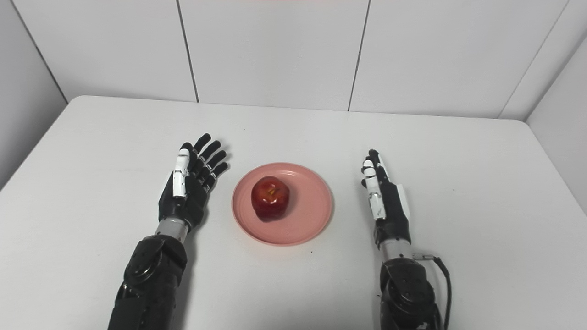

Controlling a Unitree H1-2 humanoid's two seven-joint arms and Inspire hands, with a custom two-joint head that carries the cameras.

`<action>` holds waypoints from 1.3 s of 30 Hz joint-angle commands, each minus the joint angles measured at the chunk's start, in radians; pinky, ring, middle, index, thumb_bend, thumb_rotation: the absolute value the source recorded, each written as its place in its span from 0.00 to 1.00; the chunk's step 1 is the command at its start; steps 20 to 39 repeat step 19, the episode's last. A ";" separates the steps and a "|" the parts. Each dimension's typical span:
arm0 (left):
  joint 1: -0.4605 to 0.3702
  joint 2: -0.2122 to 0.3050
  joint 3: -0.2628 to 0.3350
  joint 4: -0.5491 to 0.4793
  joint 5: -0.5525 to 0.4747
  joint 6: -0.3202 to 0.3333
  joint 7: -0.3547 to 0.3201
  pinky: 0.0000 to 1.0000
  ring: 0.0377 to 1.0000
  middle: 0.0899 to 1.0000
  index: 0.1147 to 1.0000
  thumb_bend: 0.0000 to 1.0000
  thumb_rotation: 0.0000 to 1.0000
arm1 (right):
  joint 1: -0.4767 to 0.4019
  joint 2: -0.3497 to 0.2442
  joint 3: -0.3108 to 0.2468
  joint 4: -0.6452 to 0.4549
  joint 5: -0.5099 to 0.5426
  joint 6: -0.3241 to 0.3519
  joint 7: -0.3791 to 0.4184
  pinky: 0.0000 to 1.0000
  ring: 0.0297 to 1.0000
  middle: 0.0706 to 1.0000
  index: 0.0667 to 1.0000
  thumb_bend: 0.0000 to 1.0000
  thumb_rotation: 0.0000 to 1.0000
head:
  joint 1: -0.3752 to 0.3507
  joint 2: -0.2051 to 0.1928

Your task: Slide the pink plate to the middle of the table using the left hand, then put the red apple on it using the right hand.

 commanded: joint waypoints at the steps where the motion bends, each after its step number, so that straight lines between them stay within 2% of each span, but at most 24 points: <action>1: 0.010 0.004 0.000 -0.012 -0.006 0.030 -0.001 0.90 0.89 0.89 0.87 0.34 1.00 | -0.022 0.008 0.002 -0.042 0.008 -0.022 -0.003 0.96 0.93 0.96 0.96 0.15 1.00 | 0.001 0.000; 5: 0.011 0.006 0.002 -0.014 -0.004 0.033 -0.001 0.89 0.88 0.88 0.86 0.34 1.00 | -0.023 0.011 0.003 -0.037 0.001 -0.040 -0.008 0.93 0.93 0.95 0.95 0.14 1.00 | 0.000 -0.006; 19: 0.017 0.003 0.007 -0.035 -0.013 0.048 -0.002 0.88 0.88 0.88 0.85 0.34 1.00 | -0.010 0.008 0.023 -0.045 -0.025 -0.060 -0.010 0.93 0.93 0.95 0.95 0.16 1.00 | -0.004 -0.015; 39: 0.017 0.003 0.007 -0.035 -0.013 0.048 -0.002 0.88 0.88 0.88 0.85 0.34 1.00 | -0.010 0.008 0.023 -0.045 -0.025 -0.060 -0.010 0.93 0.93 0.95 0.95 0.16 1.00 | -0.004 -0.015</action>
